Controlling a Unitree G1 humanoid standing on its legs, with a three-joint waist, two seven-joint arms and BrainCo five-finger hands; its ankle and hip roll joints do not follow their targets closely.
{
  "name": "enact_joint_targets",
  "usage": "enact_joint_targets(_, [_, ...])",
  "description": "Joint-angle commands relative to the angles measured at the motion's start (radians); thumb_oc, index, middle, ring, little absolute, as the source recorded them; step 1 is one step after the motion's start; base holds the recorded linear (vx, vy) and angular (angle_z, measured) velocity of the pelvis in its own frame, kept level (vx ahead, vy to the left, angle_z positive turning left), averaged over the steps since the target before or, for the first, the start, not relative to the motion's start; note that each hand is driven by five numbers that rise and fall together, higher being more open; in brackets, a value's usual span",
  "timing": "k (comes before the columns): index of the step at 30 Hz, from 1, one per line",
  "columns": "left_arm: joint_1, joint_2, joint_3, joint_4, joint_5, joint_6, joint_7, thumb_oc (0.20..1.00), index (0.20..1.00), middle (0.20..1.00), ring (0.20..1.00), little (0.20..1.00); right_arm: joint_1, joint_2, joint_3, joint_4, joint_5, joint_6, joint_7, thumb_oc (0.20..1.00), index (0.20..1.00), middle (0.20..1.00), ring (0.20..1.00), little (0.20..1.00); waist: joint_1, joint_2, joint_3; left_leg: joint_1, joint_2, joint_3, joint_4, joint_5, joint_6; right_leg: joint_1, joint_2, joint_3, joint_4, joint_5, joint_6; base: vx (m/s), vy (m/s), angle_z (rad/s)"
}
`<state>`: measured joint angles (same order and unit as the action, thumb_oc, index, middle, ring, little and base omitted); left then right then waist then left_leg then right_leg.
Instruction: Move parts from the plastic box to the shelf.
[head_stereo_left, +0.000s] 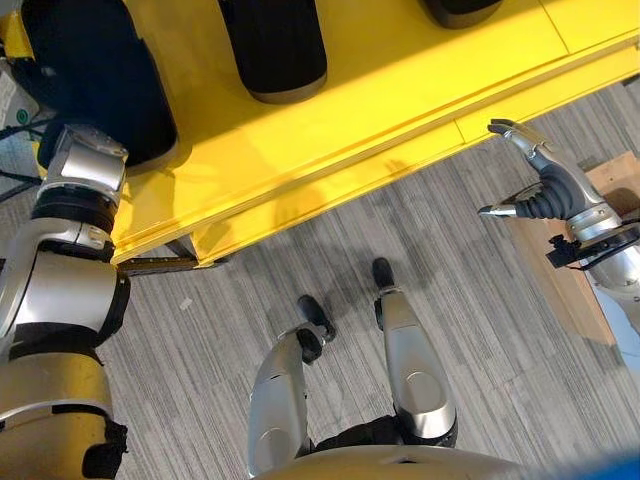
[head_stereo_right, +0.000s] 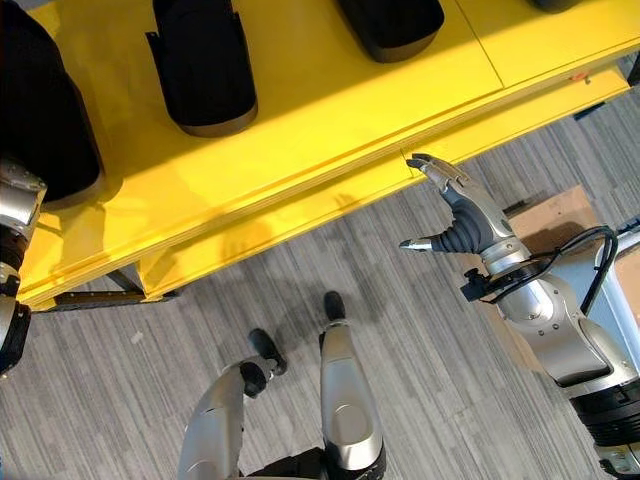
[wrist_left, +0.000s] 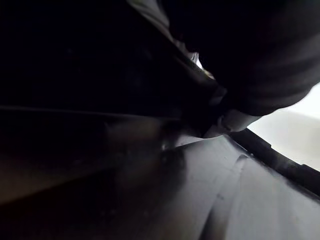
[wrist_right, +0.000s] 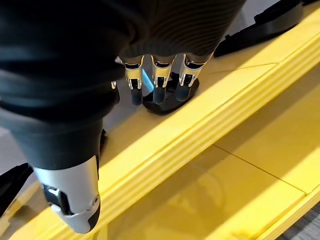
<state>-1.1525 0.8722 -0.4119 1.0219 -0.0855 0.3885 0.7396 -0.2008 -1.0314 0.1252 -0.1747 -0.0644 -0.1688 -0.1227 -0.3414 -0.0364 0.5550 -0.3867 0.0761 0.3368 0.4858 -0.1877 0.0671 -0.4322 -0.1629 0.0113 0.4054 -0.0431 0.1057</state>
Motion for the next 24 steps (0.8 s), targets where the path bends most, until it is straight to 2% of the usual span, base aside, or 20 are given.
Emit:
enact_joint_targets(1, [-0.002, 0.109, 0.015, -0.014, 0.04, -0.024, 0.049, 1.0, 1.0, 1.0, 1.0, 1.0, -0.029, -0.002, -0.067, 0.018, -0.006, -0.036, -0.047, 1.0, 1.0, 1.0, 1.0, 1.0, 0.021, -0.03, -0.035, 0.045, 0.037, 0.019, 0.076, -0.088, -0.011, -0.029, 0.001, 0.057, -0.116, 0.143, 0.034, 0.0, 0.0, 0.0])
enact_joint_targets(4, [-0.002, 0.105, 0.016, -0.021, 0.016, -0.033, 0.059, 1.0, 1.0, 1.0, 1.0, 1.0, -0.008, -0.012, -0.079, 0.017, 0.009, -0.036, -0.053, 1.0, 1.0, 1.0, 1.0, 1.0, 0.02, -0.034, -0.035, 0.047, 0.04, 0.02, 0.084, -0.091, -0.009, -0.026, 0.002, 0.056, -0.111, 0.141, 0.033, 0.01, -0.007, 0.02])
enact_joint_targets(11, [0.019, 0.074, 0.113, 0.002, -0.2, -0.066, 0.175, 1.0, 1.0, 1.0, 1.0, 1.0, 0.012, 0.024, -0.082, 0.001, -0.025, -0.038, -0.044, 1.0, 1.0, 1.0, 1.0, 1.0, 0.029, -0.038, -0.035, 0.066, 0.035, 0.012, 0.074, -0.085, -0.012, -0.006, 0.008, 0.045, -0.108, 0.135, 0.029, -0.02, -0.05, 0.03])
enact_joint_targets(14, [0.034, 0.071, 0.151, -0.012, -0.233, -0.072, 0.237, 1.0, 1.0, 1.0, 1.0, 1.0, 0.018, 0.037, -0.083, -0.01, -0.022, -0.033, -0.049, 1.0, 1.0, 1.0, 1.0, 1.0, 0.039, -0.042, -0.035, 0.078, 0.031, 0.005, 0.063, -0.081, -0.013, 0.008, 0.011, 0.037, -0.11, 0.133, 0.03, -0.05, -0.082, 0.03])
enact_joint_targets(18, [0.072, 0.07, 0.179, -0.042, -0.249, -0.051, 0.233, 1.0, 1.0, 1.0, 1.0, 1.0, 0.031, 0.045, -0.09, -0.02, -0.016, -0.037, -0.059, 1.0, 1.0, 1.0, 1.0, 1.0, 0.05, -0.044, -0.036, 0.103, 0.027, 0.0, 0.043, -0.074, -0.012, 0.034, 0.014, 0.026, -0.121, 0.131, 0.031, -0.04, -0.074, 0.11])
enact_joint_targets(19, [0.094, 0.064, 0.195, -0.053, -0.245, -0.066, 0.264, 1.0, 1.0, 1.0, 1.0, 1.0, 0.039, 0.048, -0.094, -0.027, -0.019, -0.038, -0.07, 1.0, 1.0, 1.0, 1.0, 1.0, 0.053, -0.045, -0.039, 0.113, 0.026, -0.001, 0.034, -0.068, -0.012, 0.043, 0.014, 0.023, -0.125, 0.13, 0.032, -0.04, -0.087, 0.04])
enact_joint_targets(22, [0.105, 0.088, 0.234, -0.12, -0.206, -0.247, 0.463, 1.0, 1.0, 1.0, 1.0, 1.0, 0.073, 0.074, -0.11, -0.044, -0.014, -0.101, -0.154, 1.0, 1.0, 1.0, 1.0, 1.0, 0.061, -0.041, -0.056, 0.134, 0.019, -0.006, 0.005, -0.06, -0.008, 0.063, 0.017, 0.019, -0.134, 0.121, 0.03, -0.05, -0.078, -0.01])
enact_joint_targets(24, [0.119, 0.092, 0.251, -0.168, -0.167, -0.293, 0.496, 1.0, 1.0, 1.0, 1.0, 1.0, 0.099, 0.093, -0.123, -0.062, -0.004, -0.126, -0.167, 1.0, 1.0, 1.0, 1.0, 1.0, 0.067, -0.036, -0.069, 0.15, 0.01, -0.009, -0.017, -0.057, -0.007, 0.078, 0.014, 0.013, -0.144, 0.117, 0.033, -0.02, -0.063, 0.07])
